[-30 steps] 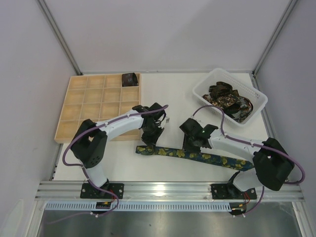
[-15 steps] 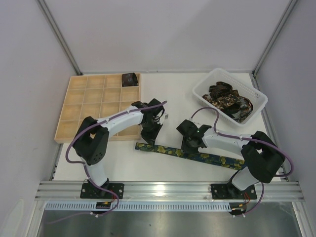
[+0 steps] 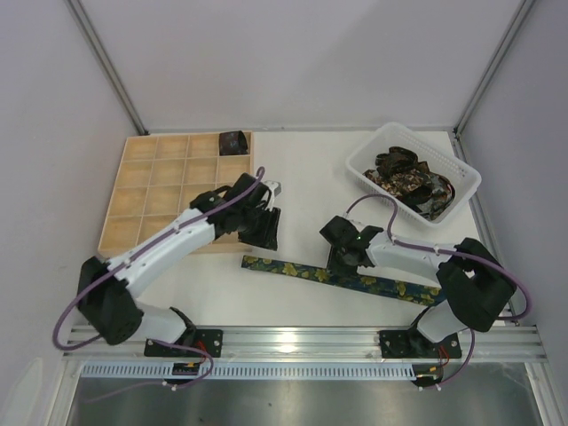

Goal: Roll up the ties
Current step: Flatten the tie

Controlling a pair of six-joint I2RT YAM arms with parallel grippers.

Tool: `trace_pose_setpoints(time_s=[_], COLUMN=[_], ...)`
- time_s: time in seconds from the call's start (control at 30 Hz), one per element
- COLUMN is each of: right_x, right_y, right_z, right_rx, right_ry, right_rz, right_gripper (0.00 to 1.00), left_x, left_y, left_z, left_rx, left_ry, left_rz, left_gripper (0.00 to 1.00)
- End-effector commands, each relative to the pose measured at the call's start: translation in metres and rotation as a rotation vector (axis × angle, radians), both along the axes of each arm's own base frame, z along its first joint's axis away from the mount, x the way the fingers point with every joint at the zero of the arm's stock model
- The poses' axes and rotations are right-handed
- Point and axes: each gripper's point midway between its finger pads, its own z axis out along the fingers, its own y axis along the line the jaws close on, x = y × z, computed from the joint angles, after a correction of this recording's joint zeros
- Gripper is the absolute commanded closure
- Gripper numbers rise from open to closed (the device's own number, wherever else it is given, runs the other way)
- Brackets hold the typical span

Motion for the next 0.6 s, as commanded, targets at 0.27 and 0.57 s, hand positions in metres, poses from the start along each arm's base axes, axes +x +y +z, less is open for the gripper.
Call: trace_pose_setpoints(time_s=[0.27, 0.57], right_x=[-0.038, -0.039], right_y=[-0.022, -0.025], right_z=[-0.023, -0.026], right_rx=[-0.03, 0.006], right_ry=[0.132, 0.166], right_rz=[0.101, 0.128], right_gripper=[0.63, 0.63], left_x=[-0.028, -0.02], left_y=[-0.035, -0.015], left_z=[-0.032, -0.05], left_rx=[-0.124, -0.008], left_ry=[0.089, 0.06], left_rz=[0.024, 0.087], left_gripper=[0.92, 1.0])
